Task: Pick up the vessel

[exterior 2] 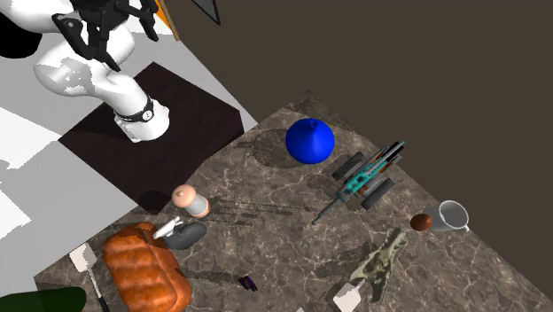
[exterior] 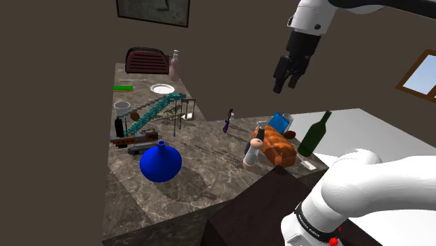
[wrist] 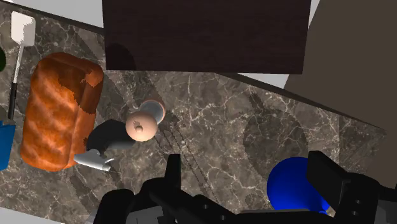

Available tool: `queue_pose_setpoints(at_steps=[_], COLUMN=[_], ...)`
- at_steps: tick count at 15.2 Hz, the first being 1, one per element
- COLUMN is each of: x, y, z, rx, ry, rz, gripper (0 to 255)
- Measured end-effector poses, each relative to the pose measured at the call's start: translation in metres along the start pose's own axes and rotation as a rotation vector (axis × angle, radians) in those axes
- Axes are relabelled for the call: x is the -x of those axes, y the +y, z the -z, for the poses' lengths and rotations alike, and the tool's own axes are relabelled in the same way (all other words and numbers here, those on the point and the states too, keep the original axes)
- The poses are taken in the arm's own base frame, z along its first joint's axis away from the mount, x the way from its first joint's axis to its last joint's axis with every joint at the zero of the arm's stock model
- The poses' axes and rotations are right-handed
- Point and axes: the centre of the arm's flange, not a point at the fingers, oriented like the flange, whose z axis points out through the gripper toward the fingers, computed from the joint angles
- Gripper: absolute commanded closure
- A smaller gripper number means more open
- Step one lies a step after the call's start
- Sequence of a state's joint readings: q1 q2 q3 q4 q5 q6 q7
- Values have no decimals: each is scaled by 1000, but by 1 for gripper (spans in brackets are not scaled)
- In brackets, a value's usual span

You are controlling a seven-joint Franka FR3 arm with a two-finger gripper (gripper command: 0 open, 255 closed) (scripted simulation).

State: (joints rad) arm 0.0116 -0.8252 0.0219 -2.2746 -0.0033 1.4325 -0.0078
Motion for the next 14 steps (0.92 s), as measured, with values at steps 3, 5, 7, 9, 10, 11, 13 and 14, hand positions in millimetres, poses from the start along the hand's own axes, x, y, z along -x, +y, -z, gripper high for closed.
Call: queue_pose_setpoints(at_steps=[3,5,7,9,10,11,13,14], x=[-9,-24,-43,-59,-68,-77,-90,-99], y=[-8,-21,-35,-50,-57,-63,-79,-85], z=[-9,-22,-37,-53,-62,-71,-84,-92], rx=[0,0,0,-1,-1,-1,-1,-1], ry=[-2,-5,-7,-8,-10,-11,-14,-14], rz=[0,-1,-1,-1,-1,-2,-3,-3], gripper=[0,0,0,0,0,0,0,0])
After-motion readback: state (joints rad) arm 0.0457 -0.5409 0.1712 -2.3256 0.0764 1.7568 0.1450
